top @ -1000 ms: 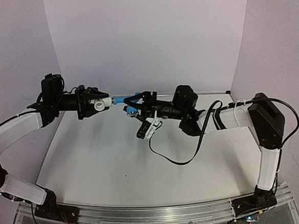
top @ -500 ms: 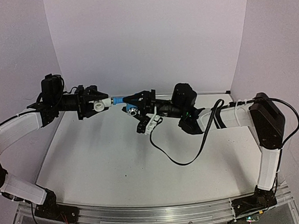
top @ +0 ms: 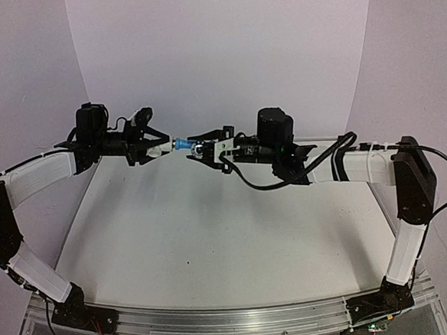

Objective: Install the water faucets

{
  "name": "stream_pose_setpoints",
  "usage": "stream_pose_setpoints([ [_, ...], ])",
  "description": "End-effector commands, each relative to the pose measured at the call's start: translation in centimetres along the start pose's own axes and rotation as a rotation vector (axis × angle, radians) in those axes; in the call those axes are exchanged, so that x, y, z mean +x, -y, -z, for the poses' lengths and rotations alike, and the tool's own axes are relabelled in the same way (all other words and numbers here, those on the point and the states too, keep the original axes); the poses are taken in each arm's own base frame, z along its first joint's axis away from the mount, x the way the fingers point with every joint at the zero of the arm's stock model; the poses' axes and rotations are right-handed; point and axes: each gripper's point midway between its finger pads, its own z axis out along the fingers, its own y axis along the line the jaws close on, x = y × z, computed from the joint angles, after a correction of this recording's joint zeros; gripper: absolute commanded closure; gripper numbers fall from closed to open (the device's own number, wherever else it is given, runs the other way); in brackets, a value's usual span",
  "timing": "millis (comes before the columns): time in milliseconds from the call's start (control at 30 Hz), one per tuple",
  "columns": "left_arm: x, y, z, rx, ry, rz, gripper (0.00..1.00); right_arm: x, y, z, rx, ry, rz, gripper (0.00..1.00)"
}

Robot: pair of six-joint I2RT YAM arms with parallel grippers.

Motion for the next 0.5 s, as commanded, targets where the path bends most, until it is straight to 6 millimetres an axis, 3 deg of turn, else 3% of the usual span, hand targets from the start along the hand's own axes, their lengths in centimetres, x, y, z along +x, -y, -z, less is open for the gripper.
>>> stream_pose_setpoints([
  [0, -2.1, 5.0, 0.0, 0.024, 0.076, -0.58, 1.0, -2.1, 0.3, -0.5, -0.049, -0.01, -0.335, 1.0],
  [333, -0.5, 6.3, 1.0, -0.051, 0.138, -1.218, 1.0, -2.4, 2.1, -0.1, -0.021, -0.087, -0.901, 1.0],
  [467, -0.3, 7.7, 1.6, -0.123, 0.201, -1.413, 1.0, -2.6, 2.7, 0.2, -0.03, -0.081, -1.095, 1.0],
])
